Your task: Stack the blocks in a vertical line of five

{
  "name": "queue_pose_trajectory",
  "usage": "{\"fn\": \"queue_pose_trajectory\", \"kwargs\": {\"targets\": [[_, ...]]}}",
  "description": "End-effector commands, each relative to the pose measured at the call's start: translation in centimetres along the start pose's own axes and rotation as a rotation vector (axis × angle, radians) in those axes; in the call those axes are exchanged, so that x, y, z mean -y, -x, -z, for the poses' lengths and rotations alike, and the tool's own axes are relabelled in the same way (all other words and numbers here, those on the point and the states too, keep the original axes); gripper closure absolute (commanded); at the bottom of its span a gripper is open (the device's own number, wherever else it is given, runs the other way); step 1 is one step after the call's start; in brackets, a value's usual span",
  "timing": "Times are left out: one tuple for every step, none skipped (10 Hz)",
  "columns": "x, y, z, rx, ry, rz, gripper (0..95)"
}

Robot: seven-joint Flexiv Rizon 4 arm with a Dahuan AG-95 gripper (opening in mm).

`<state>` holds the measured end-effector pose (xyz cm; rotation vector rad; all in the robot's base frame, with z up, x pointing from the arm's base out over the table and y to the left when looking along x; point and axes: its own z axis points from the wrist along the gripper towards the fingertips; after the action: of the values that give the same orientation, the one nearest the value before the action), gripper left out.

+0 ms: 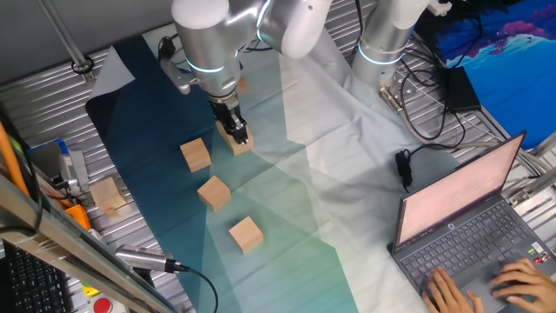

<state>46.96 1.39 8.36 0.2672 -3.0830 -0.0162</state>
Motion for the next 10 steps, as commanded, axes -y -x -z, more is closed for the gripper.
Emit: {"fn": "queue_pose_trajectory", "kwargs": {"targets": [[0.3,-0.1,-0.2,0.000,0.000,0.002,95.0],[0.3,-0.1,-0.2,0.001,-0.001,0.001,95.0],[0.4,-0.1,-0.4,0.001,-0.001,0.000,95.0],[0.5,-0.2,-0.5,0.001,-0.004,0.001,95.0],[0.6,-0.3,-0.5,0.001,-0.005,0.002,95.0],[0.7,-0.3,-0.6,0.002,-0.008,0.004,95.0],[0.8,-0.4,-0.8,0.005,-0.015,0.001,95.0],[0.9,-0.4,-1.1,0.009,-0.012,-0.008,95.0],[0.9,-0.3,-1.3,0.011,-0.014,-0.011,95.0],[0.9,-0.3,-1.4,0.013,-0.011,-0.014,95.0]]}}
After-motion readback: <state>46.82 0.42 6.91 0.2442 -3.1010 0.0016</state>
